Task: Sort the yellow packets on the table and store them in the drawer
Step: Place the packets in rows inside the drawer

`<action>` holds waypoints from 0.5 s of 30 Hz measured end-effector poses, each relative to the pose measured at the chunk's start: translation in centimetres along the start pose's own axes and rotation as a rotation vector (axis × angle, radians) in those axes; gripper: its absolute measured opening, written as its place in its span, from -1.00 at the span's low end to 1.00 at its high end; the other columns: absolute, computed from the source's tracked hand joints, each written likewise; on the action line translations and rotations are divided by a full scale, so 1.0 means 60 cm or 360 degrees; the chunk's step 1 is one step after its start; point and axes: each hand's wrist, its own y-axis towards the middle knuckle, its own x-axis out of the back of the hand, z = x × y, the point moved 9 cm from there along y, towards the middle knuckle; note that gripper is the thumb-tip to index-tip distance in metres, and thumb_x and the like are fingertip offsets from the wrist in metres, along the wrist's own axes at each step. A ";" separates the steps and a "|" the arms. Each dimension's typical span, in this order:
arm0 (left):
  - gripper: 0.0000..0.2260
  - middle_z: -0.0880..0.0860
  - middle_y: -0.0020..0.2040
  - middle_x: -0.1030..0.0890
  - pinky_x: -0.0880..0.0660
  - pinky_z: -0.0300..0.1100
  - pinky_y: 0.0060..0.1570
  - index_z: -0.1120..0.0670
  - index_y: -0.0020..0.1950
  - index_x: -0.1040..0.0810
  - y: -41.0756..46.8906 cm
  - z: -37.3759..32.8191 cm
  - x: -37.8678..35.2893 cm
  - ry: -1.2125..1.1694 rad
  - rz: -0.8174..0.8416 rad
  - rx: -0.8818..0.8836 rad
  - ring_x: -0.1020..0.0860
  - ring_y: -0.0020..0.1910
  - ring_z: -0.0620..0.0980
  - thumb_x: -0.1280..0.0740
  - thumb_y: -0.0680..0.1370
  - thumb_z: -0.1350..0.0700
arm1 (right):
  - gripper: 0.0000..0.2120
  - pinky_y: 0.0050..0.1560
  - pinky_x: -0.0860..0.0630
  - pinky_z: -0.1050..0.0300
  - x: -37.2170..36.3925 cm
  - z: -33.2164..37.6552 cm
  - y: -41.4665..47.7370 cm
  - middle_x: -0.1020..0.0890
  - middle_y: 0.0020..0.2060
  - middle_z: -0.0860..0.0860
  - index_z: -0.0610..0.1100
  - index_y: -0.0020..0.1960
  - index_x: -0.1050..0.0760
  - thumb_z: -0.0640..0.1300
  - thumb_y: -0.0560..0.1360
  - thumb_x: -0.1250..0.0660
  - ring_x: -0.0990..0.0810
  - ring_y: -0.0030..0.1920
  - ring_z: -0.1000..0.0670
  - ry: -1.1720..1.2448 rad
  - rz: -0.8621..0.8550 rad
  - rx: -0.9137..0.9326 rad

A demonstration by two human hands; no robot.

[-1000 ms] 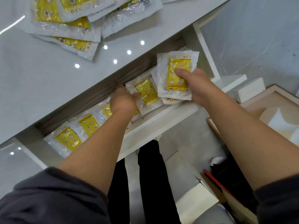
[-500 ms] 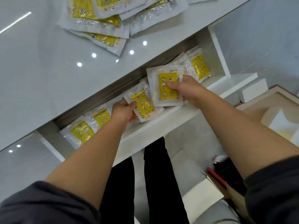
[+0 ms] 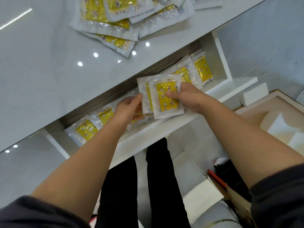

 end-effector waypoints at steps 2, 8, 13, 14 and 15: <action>-0.84 0.06 0.08 -0.66 -0.58 0.01 0.07 -0.03 0.12 -0.54 -0.012 -0.009 -0.001 -0.0049 0.0128 -0.0125 -0.64 0.05 0.08 -0.27 0.59 -0.03 | -0.73 0.19 -0.54 0.00 -0.032 0.009 -0.007 -0.68 0.03 -0.01 -0.13 0.17 -0.54 -0.07 0.51 -0.39 -0.65 0.04 0.01 -0.0035 0.0090 0.0005; -0.94 0.08 0.01 -0.64 -0.51 0.12 0.18 0.01 -0.01 -0.56 -0.017 0.034 0.097 0.0006 -0.0277 -0.0045 -0.60 0.08 0.16 -0.30 0.59 0.08 | -0.51 0.16 -0.44 0.07 -0.103 0.012 0.004 -0.52 0.26 -0.06 -0.20 0.37 -0.38 -0.02 0.52 -0.37 -0.50 0.22 -0.06 -0.0132 0.0051 -0.0088; -0.93 0.06 -0.08 -0.60 -0.49 0.05 0.19 0.06 -0.05 -0.53 -0.024 0.108 0.184 0.0045 -0.0544 0.0183 -0.55 -0.02 0.10 -0.31 0.59 0.09 | -0.53 0.08 -0.41 0.08 -0.119 0.001 0.026 -0.46 0.26 -0.14 -0.28 0.40 -0.32 -0.05 0.59 -0.26 -0.44 0.31 -0.17 -0.0271 -0.0072 -0.0147; -0.93 0.09 -0.04 -0.61 -0.49 0.08 0.20 0.07 -0.02 -0.54 -0.025 0.116 0.194 0.0056 -0.0571 0.0198 -0.55 -0.01 0.11 -0.31 0.58 0.08 | -0.57 0.03 -0.42 0.07 -0.124 0.002 0.030 -0.48 0.14 -0.13 -0.29 0.33 -0.39 -0.04 0.58 -0.28 -0.48 0.26 -0.17 -0.0334 -0.0071 -0.0124; -0.92 0.11 -0.02 -0.61 -0.49 0.10 0.20 0.07 0.01 -0.55 -0.024 0.122 0.201 0.0066 -0.0595 0.0204 -0.56 -0.01 0.12 -0.31 0.58 0.08 | -0.64 -0.03 -0.44 0.08 -0.131 0.007 0.033 -0.51 0.06 -0.14 -0.30 0.20 -0.46 -0.04 0.56 -0.31 -0.53 0.16 -0.17 -0.0403 -0.0078 -0.0074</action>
